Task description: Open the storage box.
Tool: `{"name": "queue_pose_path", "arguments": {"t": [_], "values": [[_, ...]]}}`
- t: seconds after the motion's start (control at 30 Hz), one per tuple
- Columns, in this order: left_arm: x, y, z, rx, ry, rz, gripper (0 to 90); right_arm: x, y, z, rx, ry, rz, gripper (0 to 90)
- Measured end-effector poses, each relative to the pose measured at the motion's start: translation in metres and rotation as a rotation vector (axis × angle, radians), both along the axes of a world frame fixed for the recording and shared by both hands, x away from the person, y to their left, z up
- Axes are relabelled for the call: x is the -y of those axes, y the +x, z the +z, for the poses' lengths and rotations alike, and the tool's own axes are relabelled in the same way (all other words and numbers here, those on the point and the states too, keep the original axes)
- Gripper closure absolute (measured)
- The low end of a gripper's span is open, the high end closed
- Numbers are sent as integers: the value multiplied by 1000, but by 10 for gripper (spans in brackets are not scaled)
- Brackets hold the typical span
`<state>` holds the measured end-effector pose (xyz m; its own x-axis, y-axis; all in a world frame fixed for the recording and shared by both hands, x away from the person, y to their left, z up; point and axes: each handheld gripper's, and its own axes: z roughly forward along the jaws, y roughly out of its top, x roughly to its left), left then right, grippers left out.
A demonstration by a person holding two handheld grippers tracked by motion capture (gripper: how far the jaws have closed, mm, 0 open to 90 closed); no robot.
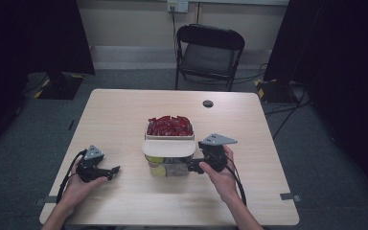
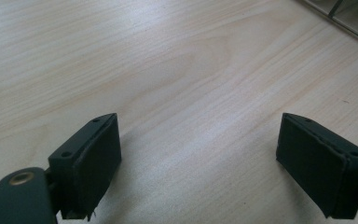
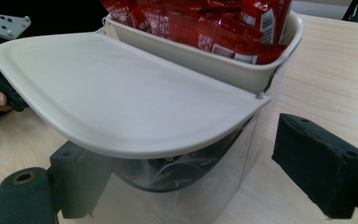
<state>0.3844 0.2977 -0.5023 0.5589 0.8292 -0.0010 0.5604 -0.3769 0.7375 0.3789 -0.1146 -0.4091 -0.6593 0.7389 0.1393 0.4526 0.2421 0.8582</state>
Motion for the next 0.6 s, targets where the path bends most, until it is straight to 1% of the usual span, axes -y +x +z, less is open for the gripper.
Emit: {"name": "queue_pose_path", "arguments": {"t": [0.2,0.37,0.6], "values": [[0,0,0,0,0,1,134,-1,4,1,-1,3,-1,139],[0,0,0,0,0,1,134,2,7,5,2,12,-9,139],[0,0,0,1,0,1,134,2,11,6,-4,17,-15,137]]}}
